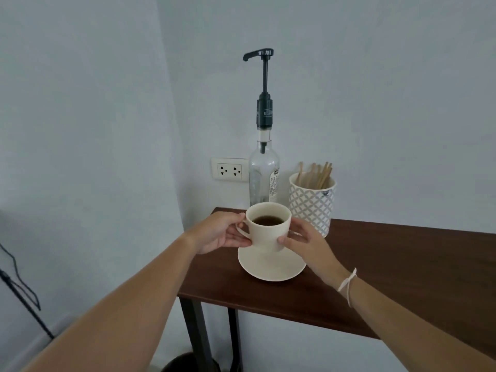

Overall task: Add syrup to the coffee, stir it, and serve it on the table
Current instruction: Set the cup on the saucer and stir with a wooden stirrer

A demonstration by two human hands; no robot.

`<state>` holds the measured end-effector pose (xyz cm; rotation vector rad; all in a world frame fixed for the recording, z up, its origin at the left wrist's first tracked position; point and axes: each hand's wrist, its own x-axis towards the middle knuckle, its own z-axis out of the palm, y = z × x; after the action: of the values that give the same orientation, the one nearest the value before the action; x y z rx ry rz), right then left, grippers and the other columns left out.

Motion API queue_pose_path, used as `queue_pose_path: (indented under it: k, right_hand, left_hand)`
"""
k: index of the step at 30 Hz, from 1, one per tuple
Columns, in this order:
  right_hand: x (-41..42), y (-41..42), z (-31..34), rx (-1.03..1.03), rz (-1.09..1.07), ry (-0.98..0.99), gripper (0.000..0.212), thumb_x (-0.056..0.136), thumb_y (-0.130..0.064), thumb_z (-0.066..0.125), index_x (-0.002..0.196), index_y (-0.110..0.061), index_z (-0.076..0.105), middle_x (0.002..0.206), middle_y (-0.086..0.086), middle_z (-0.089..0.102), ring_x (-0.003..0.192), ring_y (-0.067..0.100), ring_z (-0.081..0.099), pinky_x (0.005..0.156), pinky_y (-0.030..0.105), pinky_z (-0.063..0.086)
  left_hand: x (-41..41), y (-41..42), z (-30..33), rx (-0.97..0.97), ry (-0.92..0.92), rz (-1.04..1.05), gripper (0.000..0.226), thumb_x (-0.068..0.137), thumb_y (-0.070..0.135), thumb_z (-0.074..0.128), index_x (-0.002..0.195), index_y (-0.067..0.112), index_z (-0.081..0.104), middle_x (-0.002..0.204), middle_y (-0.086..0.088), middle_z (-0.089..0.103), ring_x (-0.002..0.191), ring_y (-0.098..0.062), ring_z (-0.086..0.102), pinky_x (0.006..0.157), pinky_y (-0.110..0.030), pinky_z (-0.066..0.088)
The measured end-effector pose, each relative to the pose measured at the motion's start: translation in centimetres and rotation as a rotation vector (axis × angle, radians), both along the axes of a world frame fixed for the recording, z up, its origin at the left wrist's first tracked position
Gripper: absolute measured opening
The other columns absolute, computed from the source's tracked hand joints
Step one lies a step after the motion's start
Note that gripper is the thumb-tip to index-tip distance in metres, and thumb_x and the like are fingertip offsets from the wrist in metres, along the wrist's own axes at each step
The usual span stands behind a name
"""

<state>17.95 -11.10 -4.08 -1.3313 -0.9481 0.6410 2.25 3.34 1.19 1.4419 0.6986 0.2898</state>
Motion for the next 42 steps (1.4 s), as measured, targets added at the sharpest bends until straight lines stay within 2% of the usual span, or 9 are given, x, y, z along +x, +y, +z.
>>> queue_pose_path:
  k: [4,9,12,19,25,30,35,39,42]
  right_hand:
    - [0.4,-0.7,-1.2,-0.046,0.018,-0.001,0.051,0.079,-0.003,0.070,0.125,-0.010,0.050,0.129,0.007,0.058,0.117,0.022,0.058,0.095,0.027,0.050]
    - [0.7,-1.0,-1.8,-0.075,0.036,-0.019,0.049,0.080,-0.002,0.069,0.122,-0.017,0.050,0.127,0.005,0.058,0.114,0.021,0.059,0.099,0.030,0.048]
    - [0.9,-0.8,-2.2,-0.095,0.032,-0.019,0.054,0.079,-0.002,0.070,0.128,-0.012,0.048,0.131,0.007,0.057,0.117,0.021,0.058,0.101,0.033,0.046]
    - [1.4,-0.3,-2.6,-0.114,0.038,-0.039,0.056,0.080,-0.001,0.069,0.131,-0.010,0.047,0.132,0.010,0.056,0.117,0.022,0.058,0.099,0.030,0.047]
    - [2.0,-0.6,-2.4,-0.146,0.057,-0.080,0.057,0.082,-0.005,0.068,0.134,-0.011,0.046,0.130,0.005,0.056,0.117,0.021,0.058,0.086,0.018,0.051]
    - [3.3,-1.4,-0.2,-0.013,-0.150,-0.141,0.030,0.085,-0.001,0.062,0.112,-0.014,0.061,0.107,0.010,0.065,0.096,0.017,0.063,0.088,0.023,0.052]
    - [5.7,-1.9,3.7,0.101,-0.345,-0.172,0.020,0.089,-0.003,0.056,0.079,-0.019,0.065,0.072,0.004,0.065,0.051,-0.002,0.060,0.053,0.012,0.051]
    - [8.3,-0.7,6.6,0.086,-0.550,-0.224,0.011,0.087,-0.012,0.056,0.083,-0.010,0.066,0.068,0.004,0.065,0.053,0.007,0.057,0.051,0.017,0.051]
    - [10.5,0.9,8.0,0.030,-0.615,-0.253,0.009,0.082,-0.018,0.056,0.082,-0.015,0.065,0.083,0.009,0.069,0.071,0.018,0.060,0.075,0.036,0.055]
  left_hand:
    - [0.0,-0.5,-1.3,-0.022,0.005,-0.012,0.030,0.098,0.020,0.044,0.076,0.003,0.055,0.085,-0.024,0.067,0.082,-0.030,0.071,0.079,-0.033,0.059]
    - [0.2,-0.7,-2.2,-0.041,-0.013,-0.012,0.030,0.098,0.018,0.044,0.071,0.006,0.050,0.091,-0.027,0.065,0.088,-0.032,0.069,0.078,-0.033,0.059]
    - [0.3,-0.5,-2.7,-0.049,-0.014,-0.010,0.028,0.097,0.019,0.045,0.072,0.006,0.049,0.098,-0.029,0.064,0.095,-0.033,0.068,0.081,-0.035,0.059]
    - [0.4,-0.6,-3.6,-0.054,-0.014,-0.008,0.026,0.097,0.018,0.045,0.074,0.006,0.049,0.114,-0.036,0.060,0.106,-0.037,0.065,0.088,-0.039,0.056]
    - [0.5,-0.9,-3.4,-0.054,-0.022,-0.010,0.031,0.097,0.019,0.045,0.068,0.008,0.048,0.115,-0.037,0.060,0.105,-0.038,0.065,0.088,-0.039,0.056]
    - [0.3,-1.0,-3.4,-0.059,-0.020,-0.011,0.030,0.097,0.021,0.045,0.071,0.007,0.049,0.113,-0.036,0.061,0.104,-0.037,0.066,0.087,-0.037,0.057]
    - [0.2,-1.1,-3.9,-0.056,-0.020,0.006,0.026,0.096,0.025,0.047,0.081,0.006,0.052,0.111,-0.032,0.065,0.100,-0.033,0.069,0.086,-0.036,0.057]
    - [0.2,-1.2,-4.0,-0.069,-0.035,0.022,0.032,0.096,0.028,0.047,0.104,-0.002,0.056,0.108,-0.030,0.067,0.098,-0.031,0.070,0.081,-0.033,0.059]
    - [0.2,-1.4,-4.0,-0.078,-0.049,0.036,0.038,0.096,0.028,0.048,0.114,-0.004,0.056,0.105,-0.027,0.069,0.096,-0.031,0.070,0.080,-0.033,0.059]
